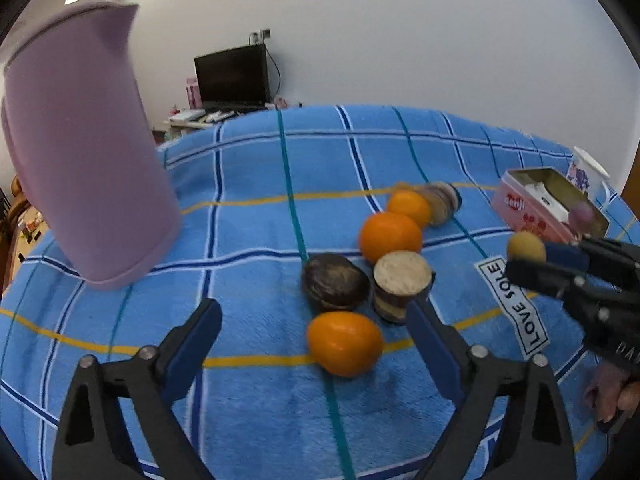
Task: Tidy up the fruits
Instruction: 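Grasp the small yellow-brown fruit with the right tool while the left grasps an orange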
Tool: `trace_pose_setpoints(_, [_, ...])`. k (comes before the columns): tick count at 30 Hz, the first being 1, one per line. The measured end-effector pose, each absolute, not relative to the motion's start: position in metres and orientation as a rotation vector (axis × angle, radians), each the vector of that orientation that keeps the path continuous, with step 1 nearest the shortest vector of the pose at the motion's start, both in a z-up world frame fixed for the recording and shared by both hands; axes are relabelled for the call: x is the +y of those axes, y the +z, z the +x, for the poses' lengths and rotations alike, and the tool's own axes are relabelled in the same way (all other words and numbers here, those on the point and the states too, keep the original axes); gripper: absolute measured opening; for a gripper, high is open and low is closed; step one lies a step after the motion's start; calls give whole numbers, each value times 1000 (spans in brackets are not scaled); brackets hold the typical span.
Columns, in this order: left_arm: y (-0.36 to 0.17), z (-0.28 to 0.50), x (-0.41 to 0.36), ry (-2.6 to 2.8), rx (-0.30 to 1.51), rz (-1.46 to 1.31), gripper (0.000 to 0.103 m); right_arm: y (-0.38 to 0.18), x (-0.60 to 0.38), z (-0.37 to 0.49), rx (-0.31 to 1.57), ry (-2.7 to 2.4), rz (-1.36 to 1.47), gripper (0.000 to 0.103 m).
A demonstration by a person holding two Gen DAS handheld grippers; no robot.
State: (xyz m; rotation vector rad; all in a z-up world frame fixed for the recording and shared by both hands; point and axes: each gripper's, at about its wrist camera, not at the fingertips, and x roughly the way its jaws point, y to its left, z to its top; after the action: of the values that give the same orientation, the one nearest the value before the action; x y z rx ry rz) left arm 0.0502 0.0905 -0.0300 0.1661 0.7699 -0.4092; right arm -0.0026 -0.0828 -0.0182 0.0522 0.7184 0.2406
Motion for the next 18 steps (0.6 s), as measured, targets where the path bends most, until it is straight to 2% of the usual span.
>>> trace_pose_setpoints(1, [-33, 53, 89, -404, 784, 172, 90, -19, -86, -2, 722, 241, 66, 27])
trace_pose_setpoints(3, [-39, 57, 85, -401, 827, 183, 79, -17, -88, -4, 722, 243, 75, 27])
trace_pose_setpoints(7, [-48, 63, 83, -401, 887, 179, 72, -18, -86, -7, 725, 258, 98, 27])
trace_pose_setpoints(10, [-50, 61, 83, -412, 895, 177, 63, -21, -90, -6, 745, 268, 135, 27])
trace_pose_setpoints(12, [-48, 60, 88, -424, 890, 152, 44, -23, -90, -5, 748, 262, 137, 27])
trace_pose_setpoints(18, [-47, 62, 95, -427, 887, 100, 44, -21, -91, -6, 724, 251, 139, 27])
